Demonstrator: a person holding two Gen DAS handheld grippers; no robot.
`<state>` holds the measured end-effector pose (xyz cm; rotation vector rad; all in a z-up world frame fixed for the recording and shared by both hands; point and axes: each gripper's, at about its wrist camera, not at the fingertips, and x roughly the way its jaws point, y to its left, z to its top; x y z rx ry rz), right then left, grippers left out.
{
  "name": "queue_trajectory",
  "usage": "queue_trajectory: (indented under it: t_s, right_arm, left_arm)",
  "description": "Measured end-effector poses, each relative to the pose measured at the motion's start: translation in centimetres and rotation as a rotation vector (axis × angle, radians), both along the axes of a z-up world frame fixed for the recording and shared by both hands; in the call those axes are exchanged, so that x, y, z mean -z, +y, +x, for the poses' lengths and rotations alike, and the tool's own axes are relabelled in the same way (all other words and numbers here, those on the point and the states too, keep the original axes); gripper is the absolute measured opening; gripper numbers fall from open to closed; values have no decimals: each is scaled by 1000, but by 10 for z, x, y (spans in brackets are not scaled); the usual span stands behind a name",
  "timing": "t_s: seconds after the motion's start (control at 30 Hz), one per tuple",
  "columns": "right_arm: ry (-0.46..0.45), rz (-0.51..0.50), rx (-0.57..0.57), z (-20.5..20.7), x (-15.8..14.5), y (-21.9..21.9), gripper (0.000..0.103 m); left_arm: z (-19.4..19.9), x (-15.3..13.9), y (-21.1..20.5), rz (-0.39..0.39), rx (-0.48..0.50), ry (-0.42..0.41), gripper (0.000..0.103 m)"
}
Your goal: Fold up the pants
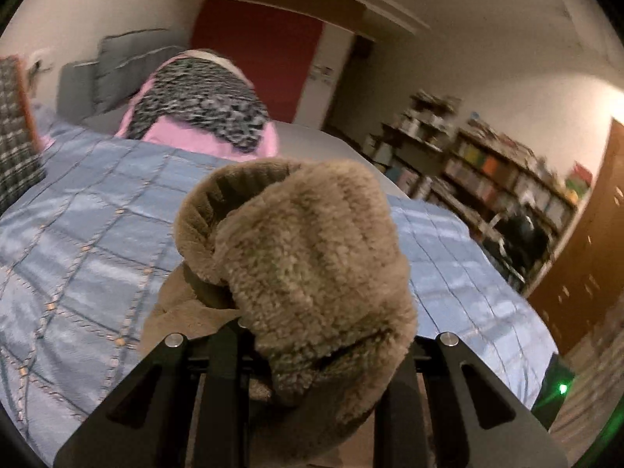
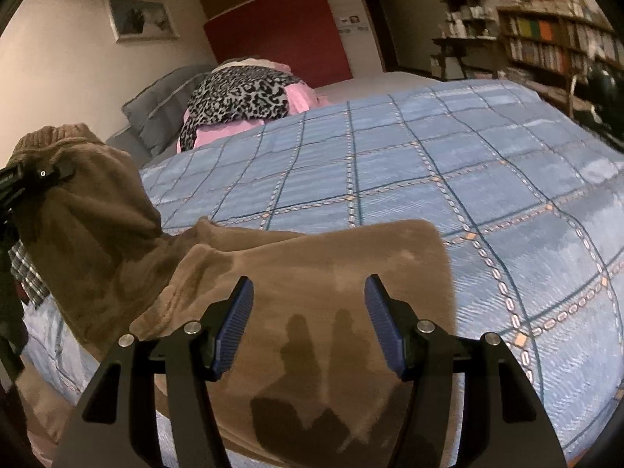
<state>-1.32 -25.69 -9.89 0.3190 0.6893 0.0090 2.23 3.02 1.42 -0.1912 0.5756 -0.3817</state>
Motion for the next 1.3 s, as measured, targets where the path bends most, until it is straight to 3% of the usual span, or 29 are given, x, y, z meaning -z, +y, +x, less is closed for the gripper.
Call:
queue_trajectory:
  t_s: [0.23, 0.53, 0.63, 0.77, 0.87, 1.0, 1.17, 1.3]
  right_arm:
    - [-11, 39, 53, -11, 4, -34, 59]
    - [-14, 72, 86, -19, 13, -60, 59]
    - [-20, 76, 84, -19, 13, -65, 59]
    - [-21, 75, 91, -20, 13, -71, 59]
    - [-13, 76, 96, -19, 15, -74, 59]
    - [-6, 78, 102, -20, 18, -75, 59]
    - [0, 79, 101, -21, 18, -75, 59]
    - [-4, 94, 90, -22, 16, -76, 59]
  left_arm:
    - [-14, 19, -72, 60, 126, 53, 20]
    - [-29, 52, -136, 245, 223, 51, 20]
    - [-30, 66, -151, 302, 250, 82, 25]
    - [-29, 81, -158, 298, 300, 157, 44]
    - [-34, 85, -158, 294, 320, 169, 49]
    - [-45, 81, -155, 265, 362, 164, 65]
    - [-61, 63, -151, 202, 444, 151, 72]
    - [-59, 57, -131, 156, 405, 166, 72]
